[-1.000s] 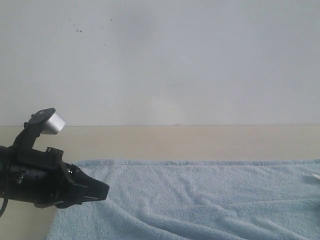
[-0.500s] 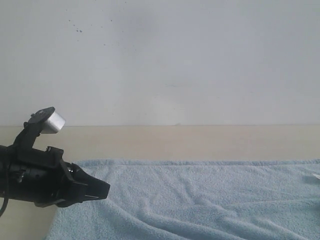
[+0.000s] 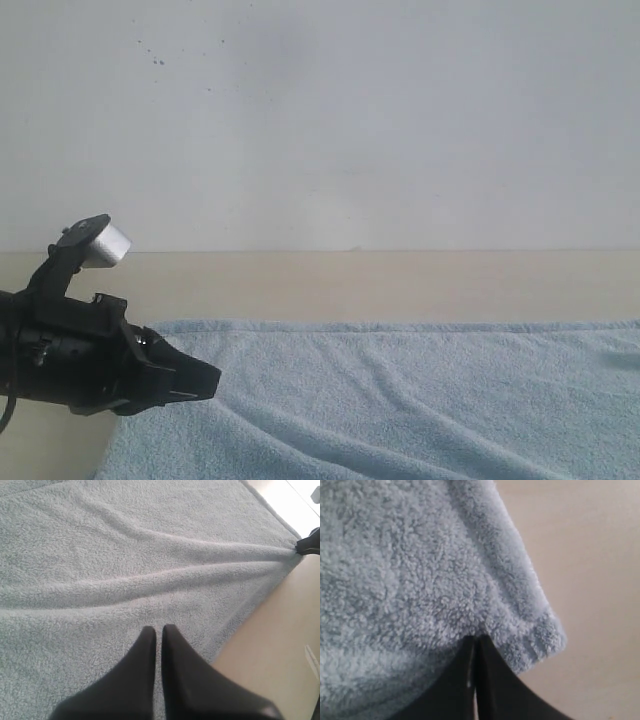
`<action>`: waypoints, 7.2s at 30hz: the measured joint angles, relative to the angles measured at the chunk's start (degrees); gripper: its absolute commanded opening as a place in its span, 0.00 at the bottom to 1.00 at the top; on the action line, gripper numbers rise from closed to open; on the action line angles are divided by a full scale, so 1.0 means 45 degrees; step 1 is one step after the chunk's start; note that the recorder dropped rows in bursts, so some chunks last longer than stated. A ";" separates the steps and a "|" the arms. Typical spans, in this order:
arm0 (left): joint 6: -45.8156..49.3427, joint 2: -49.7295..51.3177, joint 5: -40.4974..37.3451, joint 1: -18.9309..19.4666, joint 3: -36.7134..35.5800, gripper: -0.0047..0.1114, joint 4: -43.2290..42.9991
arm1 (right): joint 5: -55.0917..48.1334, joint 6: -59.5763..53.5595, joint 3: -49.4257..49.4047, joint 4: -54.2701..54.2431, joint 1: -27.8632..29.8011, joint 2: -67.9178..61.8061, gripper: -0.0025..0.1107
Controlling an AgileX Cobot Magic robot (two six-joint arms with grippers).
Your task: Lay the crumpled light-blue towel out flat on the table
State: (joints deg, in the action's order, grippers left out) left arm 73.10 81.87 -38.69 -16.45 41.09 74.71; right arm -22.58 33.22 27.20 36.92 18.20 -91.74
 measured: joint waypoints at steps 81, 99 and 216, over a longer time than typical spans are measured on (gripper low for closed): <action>-0.1289 0.8957 0.2168 0.4132 0.7080 0.07 -0.0927 | -0.0950 -1.1115 0.2924 -1.2424 -1.1396 0.2437 0.02; -0.0102 0.8957 0.2323 0.4132 0.8629 0.43 -0.2752 | -0.0851 -1.1087 0.2924 -1.2509 -1.1396 0.2437 0.02; -0.7485 -0.0198 0.1360 0.1567 -0.1030 0.08 -0.7670 | 0.4459 -0.9451 0.3266 -1.1466 -0.3777 0.1845 0.02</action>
State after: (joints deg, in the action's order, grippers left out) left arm 39.42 80.98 -32.57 -9.40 36.46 40.19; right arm -2.52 -9.31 41.89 -14.68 1.20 -83.44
